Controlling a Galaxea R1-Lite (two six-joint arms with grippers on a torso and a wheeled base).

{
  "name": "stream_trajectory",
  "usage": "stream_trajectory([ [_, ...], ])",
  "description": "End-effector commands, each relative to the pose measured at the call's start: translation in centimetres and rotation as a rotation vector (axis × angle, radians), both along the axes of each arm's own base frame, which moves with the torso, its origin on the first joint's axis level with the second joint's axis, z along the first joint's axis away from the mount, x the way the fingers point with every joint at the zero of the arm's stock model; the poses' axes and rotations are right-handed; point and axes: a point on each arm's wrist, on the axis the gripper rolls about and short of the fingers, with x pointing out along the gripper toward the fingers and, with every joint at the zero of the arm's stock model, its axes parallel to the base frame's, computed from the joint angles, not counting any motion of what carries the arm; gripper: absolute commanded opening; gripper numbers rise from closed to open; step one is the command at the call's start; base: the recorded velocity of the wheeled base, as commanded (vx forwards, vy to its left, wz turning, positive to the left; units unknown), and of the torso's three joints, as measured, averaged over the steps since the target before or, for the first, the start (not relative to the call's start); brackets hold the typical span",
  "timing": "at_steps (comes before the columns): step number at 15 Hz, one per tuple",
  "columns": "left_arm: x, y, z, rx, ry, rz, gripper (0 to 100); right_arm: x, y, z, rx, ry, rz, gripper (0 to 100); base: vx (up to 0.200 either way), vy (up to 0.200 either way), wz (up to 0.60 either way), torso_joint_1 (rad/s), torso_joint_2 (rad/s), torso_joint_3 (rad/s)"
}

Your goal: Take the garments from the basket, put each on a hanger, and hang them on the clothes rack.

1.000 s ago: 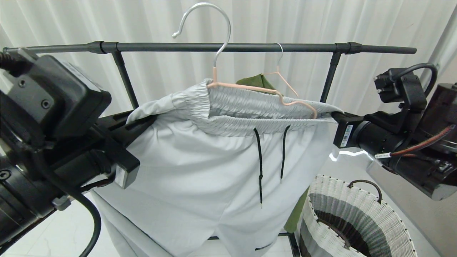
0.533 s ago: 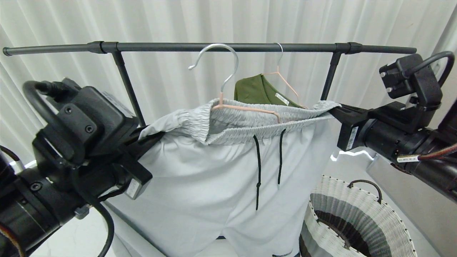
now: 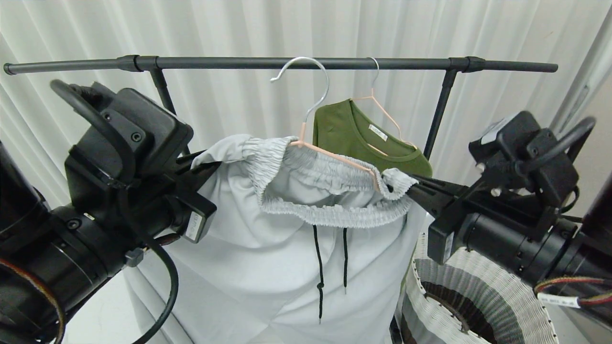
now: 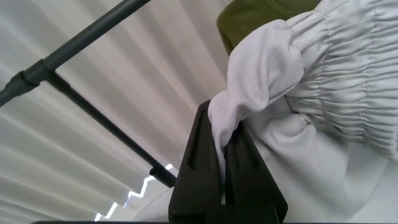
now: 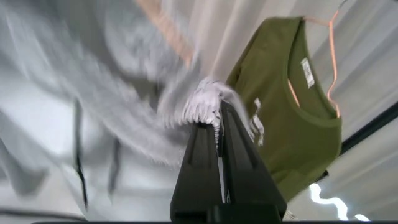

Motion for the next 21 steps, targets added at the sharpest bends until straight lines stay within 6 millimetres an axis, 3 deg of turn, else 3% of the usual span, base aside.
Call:
stream_trajectory([
  [1, 0.2, -0.1, 0.5, -0.025, -0.007, 0.024, 0, -0.3, -0.2, -1.3, -0.058, 0.006, 0.01, 0, 0.0, 0.0, 0.0, 0.0, 0.0, 0.0],
  [4, 0.2, -0.1, 0.9, -0.074, -0.006, 0.052, 0, -0.5, -0.1, -1.8, -0.078, 0.013, 0.019, 0, 0.0, 0.0, 0.0, 0.0, 0.0, 0.0],
  [5, 0.2, 0.0, 1.0, -0.081, -0.013, 0.052, 0, -0.5, -0.1, -1.9, -0.082, 0.016, 0.019, 100, 0.0, 0.0, 0.0, 0.0, 0.0, 0.0],
  [10, 0.1, 0.1, 1.3, -0.11, -0.042, 0.051, 0, -0.5, -0.7, -1.8, -0.091, 0.003, 0.001, 100, 0.0, 0.0, 0.0, 0.0, 0.0, 0.0],
  [15, -0.2, 0.3, 0.2, -0.097, -0.021, 0.051, 0, 1.9, -1.6, -0.8, -0.127, -0.063, -0.097, 100, 0.0, 0.0, 0.0, 0.0, 0.0, 0.0],
  [21, -1.5, -0.1, -1.3, -0.069, 0.007, -0.009, 0, 4.3, 2.0, -0.2, -0.139, -0.087, -0.08, 100, 0.0, 0.0, 0.0, 0.0, 0.0, 0.0],
])
